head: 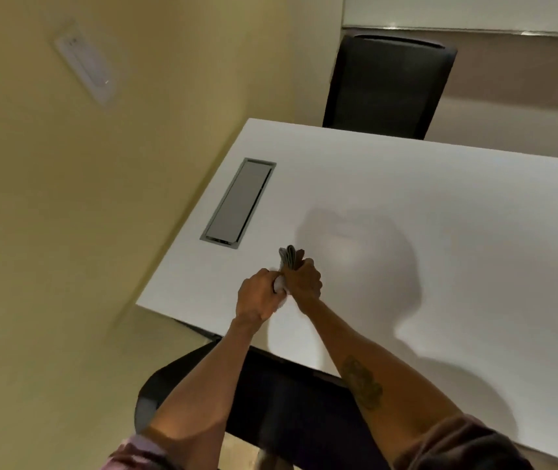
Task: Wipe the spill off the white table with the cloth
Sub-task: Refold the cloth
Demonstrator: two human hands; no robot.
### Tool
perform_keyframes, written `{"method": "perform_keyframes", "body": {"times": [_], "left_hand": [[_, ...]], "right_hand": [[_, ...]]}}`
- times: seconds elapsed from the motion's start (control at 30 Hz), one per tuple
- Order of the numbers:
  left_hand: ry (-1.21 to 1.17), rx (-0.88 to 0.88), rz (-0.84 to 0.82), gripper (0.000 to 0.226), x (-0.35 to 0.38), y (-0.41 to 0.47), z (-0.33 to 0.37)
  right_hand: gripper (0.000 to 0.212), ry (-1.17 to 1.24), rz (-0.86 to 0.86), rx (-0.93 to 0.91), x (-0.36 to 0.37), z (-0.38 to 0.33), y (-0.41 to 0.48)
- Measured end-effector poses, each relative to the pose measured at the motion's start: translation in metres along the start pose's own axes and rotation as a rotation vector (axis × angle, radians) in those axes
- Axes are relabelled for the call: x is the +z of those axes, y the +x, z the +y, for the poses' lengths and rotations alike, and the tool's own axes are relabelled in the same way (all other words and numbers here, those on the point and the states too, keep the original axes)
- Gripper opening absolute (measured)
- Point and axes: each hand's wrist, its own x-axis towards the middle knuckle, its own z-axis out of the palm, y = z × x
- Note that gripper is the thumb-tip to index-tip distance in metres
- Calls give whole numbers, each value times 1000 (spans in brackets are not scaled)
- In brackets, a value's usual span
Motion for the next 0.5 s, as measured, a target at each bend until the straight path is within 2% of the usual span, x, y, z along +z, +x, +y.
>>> {"method": "perform_keyframes", "body": {"times": [0.13,0.27,0.33,0.5], "left_hand": [[-204,-198,19,23,-14,13,-52],[-417,-371,-34,19,-17,24,-99],[-514,-443,-70,29,-20,27,-116],[-472,-475,-164,39,-25,37,-144]], "right_hand": [[51,-42,-156,-87,36,-19,2],[49,-39,-237,-80,50,-22,10],[47,-16,-272,-68,50,-17,14],[40,-16,-287,-46,39,-4,24]]}}
